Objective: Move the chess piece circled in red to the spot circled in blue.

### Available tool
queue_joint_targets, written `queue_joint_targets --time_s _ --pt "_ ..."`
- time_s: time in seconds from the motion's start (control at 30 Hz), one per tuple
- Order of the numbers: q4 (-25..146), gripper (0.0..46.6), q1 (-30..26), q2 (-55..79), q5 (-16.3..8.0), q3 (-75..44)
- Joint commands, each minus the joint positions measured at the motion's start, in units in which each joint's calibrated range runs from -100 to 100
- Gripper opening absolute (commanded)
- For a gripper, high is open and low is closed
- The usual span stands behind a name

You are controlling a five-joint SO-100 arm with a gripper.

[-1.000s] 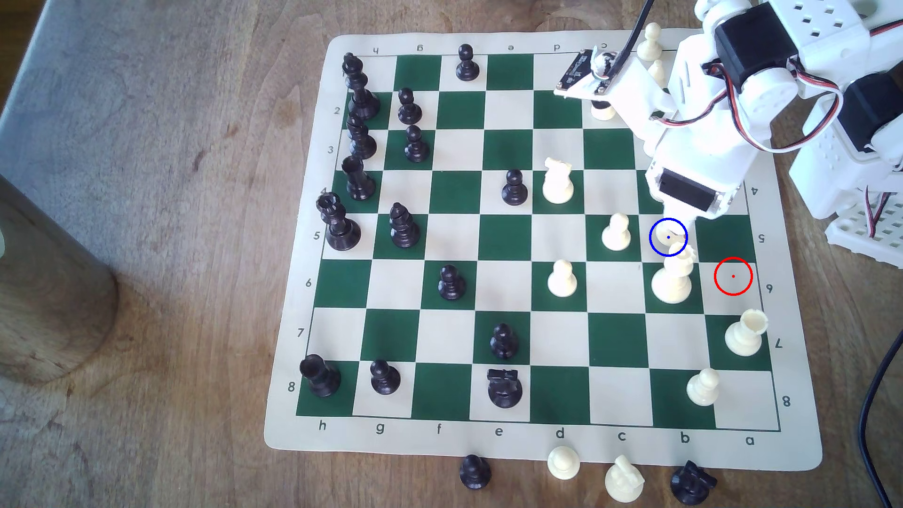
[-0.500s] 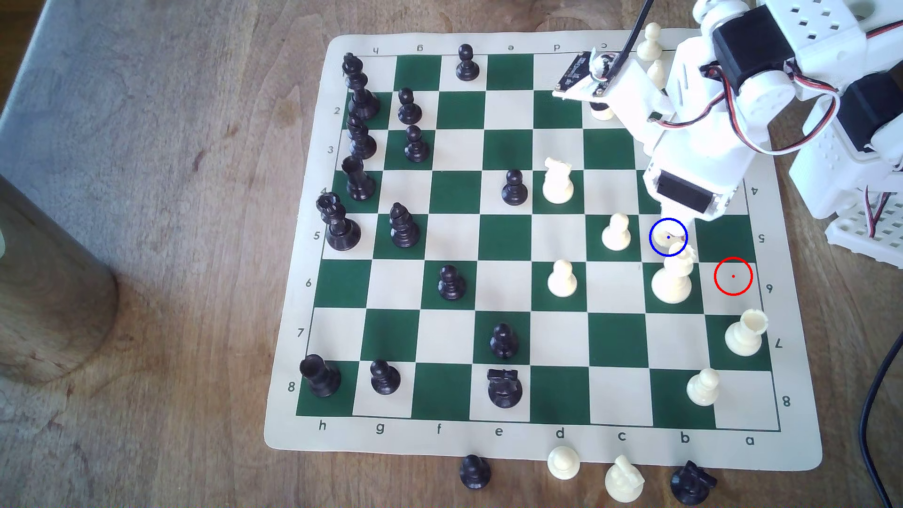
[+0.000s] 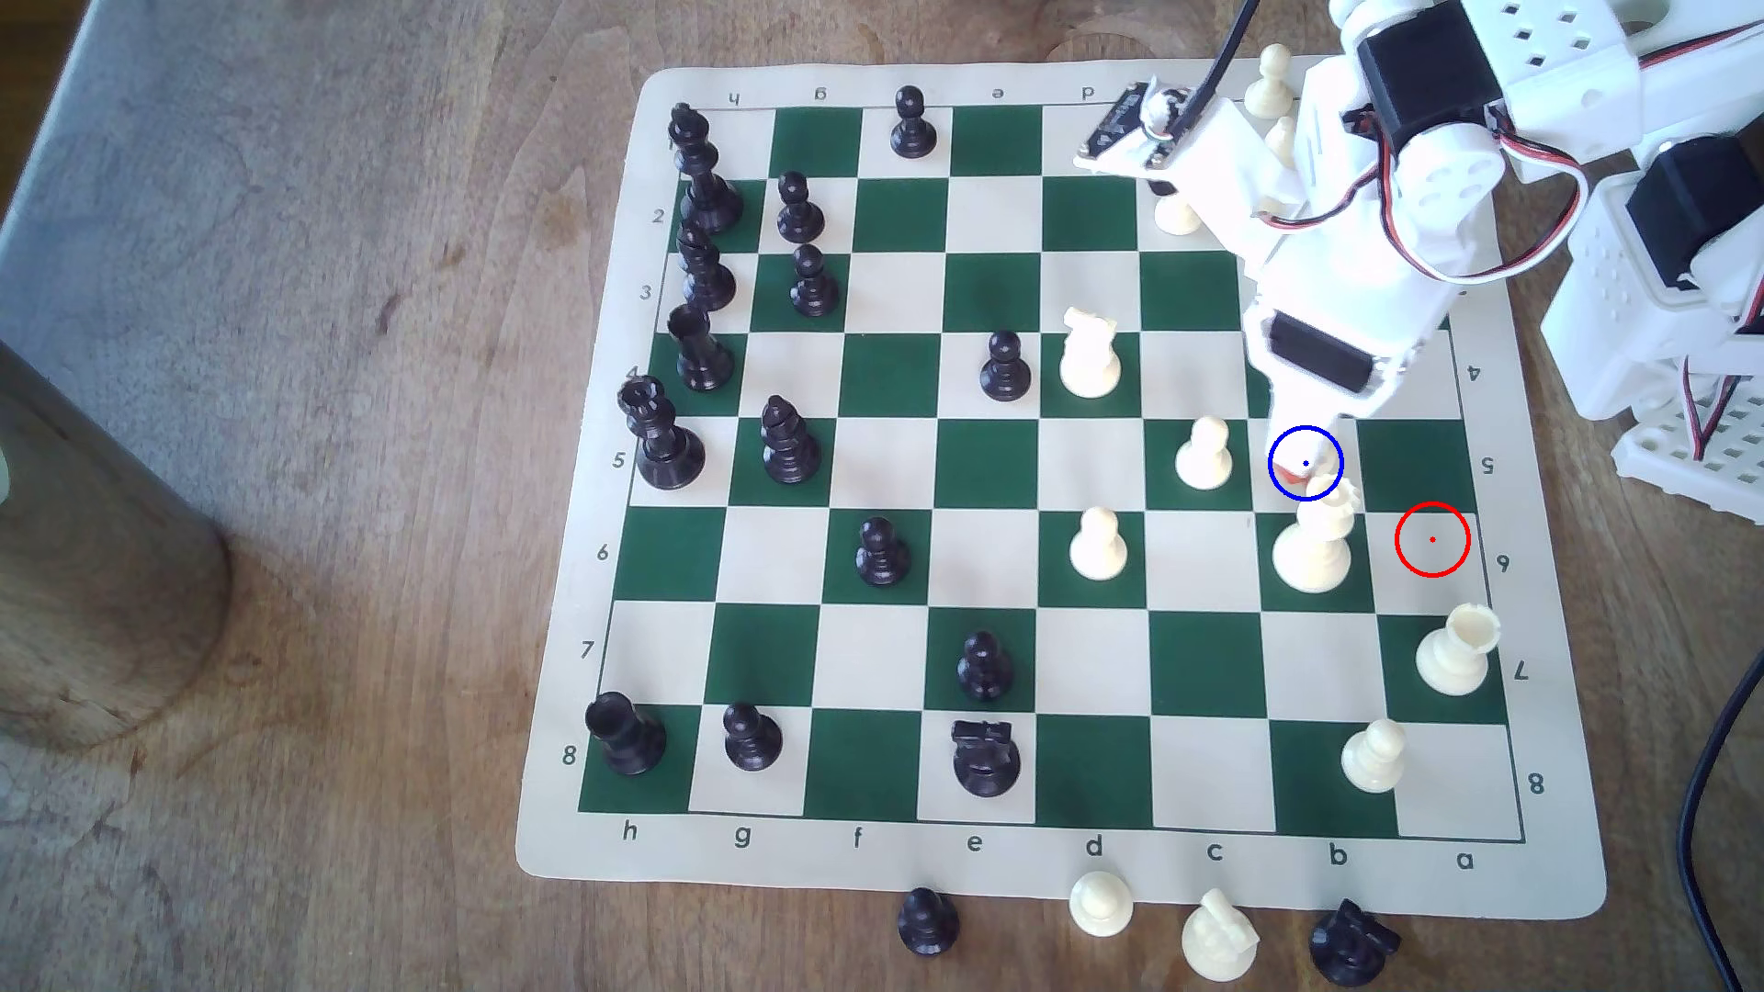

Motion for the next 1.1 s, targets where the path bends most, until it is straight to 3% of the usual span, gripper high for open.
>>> queue_joint_targets --time_s 0.0,0.2,0.3,0.37,0.6,0.63,0.73,0.97,1.07 --pt "4.3 17.9 0.5 -4.4 0.2 -6.6" --pt "10.5 18.9 0.5 -9.2 -0.1 -11.9" --pt "13.4 14.8 0.5 -13.8 -0.2 -15.1" --pt "14.5 11.1 0.2 -21.9 1.6 -14.9" --pt "20.5 9.7 0.8 -34.6 5.7 -13.5" --pt "21.2 8.7 1.1 -36.4 6.4 -12.4" --pt "20.9 0.2 2.4 -44.2 8.4 -6.8" --pt "-5.0 0.2 13.0 -57.7 10.8 14.6" --pt "-16.2 0.2 14.0 -64.5 12.2 25.9"
